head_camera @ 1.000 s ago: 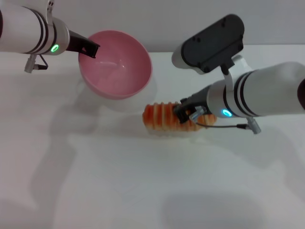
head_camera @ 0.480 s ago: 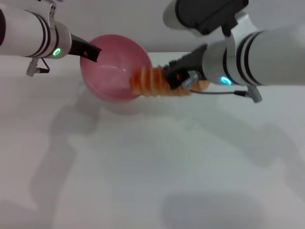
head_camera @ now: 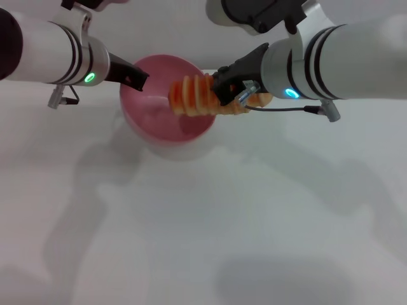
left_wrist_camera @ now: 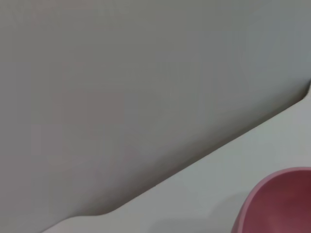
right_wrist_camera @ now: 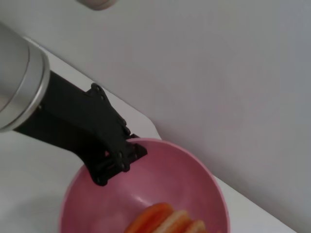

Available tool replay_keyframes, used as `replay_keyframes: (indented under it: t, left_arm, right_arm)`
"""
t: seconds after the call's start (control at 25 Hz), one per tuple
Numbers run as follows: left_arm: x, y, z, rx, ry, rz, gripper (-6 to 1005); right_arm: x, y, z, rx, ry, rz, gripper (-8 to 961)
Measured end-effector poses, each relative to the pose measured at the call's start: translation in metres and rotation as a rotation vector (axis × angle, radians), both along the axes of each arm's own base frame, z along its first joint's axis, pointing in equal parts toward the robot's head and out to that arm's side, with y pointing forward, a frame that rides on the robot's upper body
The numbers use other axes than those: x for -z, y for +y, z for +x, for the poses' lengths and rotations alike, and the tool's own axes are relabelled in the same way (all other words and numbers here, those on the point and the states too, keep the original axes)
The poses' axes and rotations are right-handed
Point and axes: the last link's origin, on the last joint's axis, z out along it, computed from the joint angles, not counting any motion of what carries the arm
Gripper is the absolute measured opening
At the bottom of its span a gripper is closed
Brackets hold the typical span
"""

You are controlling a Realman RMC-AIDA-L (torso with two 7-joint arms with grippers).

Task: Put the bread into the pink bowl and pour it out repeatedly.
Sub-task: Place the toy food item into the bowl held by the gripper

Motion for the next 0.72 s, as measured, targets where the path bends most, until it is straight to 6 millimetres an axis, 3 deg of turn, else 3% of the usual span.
replay_keyframes:
  t: [0.36,0.72]
  left_arm:
    - [0.003,-0.002,0.002,-0.001,-0.016,-0.012,47]
    - [0.003,-0.003,0.002,-0.004,-0.016,-0.016,47]
  right_arm:
    - [0.013,0.016,0.011,0.004,-0.041,-0.001,24]
    - [0.015,0.02,0.009,-0.009,-0.041,0.004,20]
